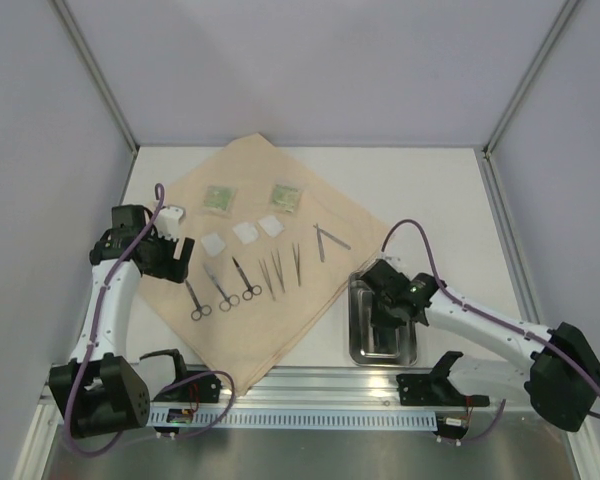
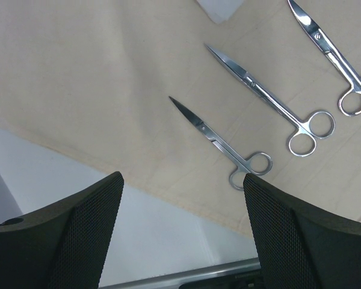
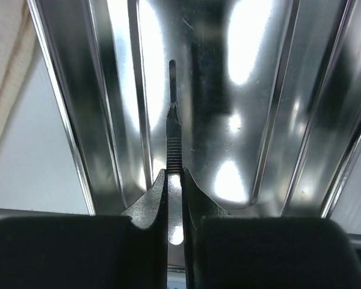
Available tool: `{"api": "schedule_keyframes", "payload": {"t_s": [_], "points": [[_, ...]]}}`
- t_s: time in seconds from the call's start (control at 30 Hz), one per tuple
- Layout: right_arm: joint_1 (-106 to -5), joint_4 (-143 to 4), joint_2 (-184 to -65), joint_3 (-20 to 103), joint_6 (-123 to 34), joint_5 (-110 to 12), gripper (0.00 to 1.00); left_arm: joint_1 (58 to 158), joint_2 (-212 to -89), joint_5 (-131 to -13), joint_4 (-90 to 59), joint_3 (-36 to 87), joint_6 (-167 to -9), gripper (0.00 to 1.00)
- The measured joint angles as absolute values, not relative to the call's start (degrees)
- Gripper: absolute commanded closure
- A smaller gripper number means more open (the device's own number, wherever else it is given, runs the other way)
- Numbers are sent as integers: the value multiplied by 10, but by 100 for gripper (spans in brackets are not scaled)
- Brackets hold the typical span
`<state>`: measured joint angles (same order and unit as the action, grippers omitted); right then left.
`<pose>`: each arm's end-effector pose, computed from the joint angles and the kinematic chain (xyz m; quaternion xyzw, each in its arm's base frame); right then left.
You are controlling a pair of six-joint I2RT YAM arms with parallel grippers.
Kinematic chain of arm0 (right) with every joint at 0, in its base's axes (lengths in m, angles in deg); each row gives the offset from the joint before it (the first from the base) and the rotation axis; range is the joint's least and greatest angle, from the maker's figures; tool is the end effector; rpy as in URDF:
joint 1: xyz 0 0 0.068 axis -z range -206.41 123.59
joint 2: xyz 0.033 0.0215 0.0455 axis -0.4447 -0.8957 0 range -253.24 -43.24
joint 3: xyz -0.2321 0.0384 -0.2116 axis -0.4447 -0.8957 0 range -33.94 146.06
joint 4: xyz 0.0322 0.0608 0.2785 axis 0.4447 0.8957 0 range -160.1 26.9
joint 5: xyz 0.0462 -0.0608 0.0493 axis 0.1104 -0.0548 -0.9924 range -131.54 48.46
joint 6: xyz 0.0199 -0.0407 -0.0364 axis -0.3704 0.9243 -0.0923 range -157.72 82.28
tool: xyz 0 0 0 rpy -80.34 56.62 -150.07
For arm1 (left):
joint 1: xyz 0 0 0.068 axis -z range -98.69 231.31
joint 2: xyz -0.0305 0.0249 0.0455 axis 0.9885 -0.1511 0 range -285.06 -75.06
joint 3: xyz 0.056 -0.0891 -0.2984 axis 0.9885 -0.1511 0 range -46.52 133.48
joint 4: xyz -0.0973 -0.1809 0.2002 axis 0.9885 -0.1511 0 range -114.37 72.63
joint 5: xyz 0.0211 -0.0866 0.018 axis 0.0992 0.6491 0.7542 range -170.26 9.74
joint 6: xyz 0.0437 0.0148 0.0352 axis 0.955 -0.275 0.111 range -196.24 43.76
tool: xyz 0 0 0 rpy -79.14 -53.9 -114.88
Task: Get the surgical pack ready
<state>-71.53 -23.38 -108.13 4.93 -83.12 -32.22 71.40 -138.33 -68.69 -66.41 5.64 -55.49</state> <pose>0.1415 0.1325 0.2179 0.0146 0.9854 0.0497 0.1624 0.2148 0.0291 0.2964 0.1167 0.9546 -0.0262 0.2729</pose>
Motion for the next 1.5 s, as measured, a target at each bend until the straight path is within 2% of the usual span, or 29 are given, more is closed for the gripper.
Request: {"api": "schedule_keyframes", "payload": {"t_s": [0.27, 0.7, 0.87, 0.93, 1.0, 1.17, 1.27, 1.3, 1.4, 1.5], "points": [[-766, -243, -1088, 7, -890, -318, 99, 714, -1368, -684, -672, 56, -555, 9], [-792, -322, -1135, -6, -929, -314, 98, 714, -1367, -688, -677, 52, -553, 9], [-793, -327, -1136, -7, -941, -308, 71, 714, -1360, -688, -678, 50, -551, 9], [-793, -326, -1132, -6, -940, -306, 65, 714, -1358, -688, -678, 50, -550, 9], [-793, -309, -1127, 0, -935, -300, 63, 714, -1357, -688, -679, 50, -550, 9], [-793, -245, -1106, 82, -899, -271, 61, 714, -1356, -688, -679, 50, -548, 9], [-789, -227, -1106, 173, -833, -248, 60, 714, -1357, -688, -681, 52, -548, 8], [-782, -231, -1111, 207, -804, -250, 62, 714, -1360, -688, -683, 55, -548, 9], [-740, -246, -1165, 316, -712, -271, 71, 714, -1382, -689, -686, 73, -549, 9], [-703, -270, -1257, 413, -613, -294, 71, 714, -1405, -690, -682, 86, -549, 9]]}}
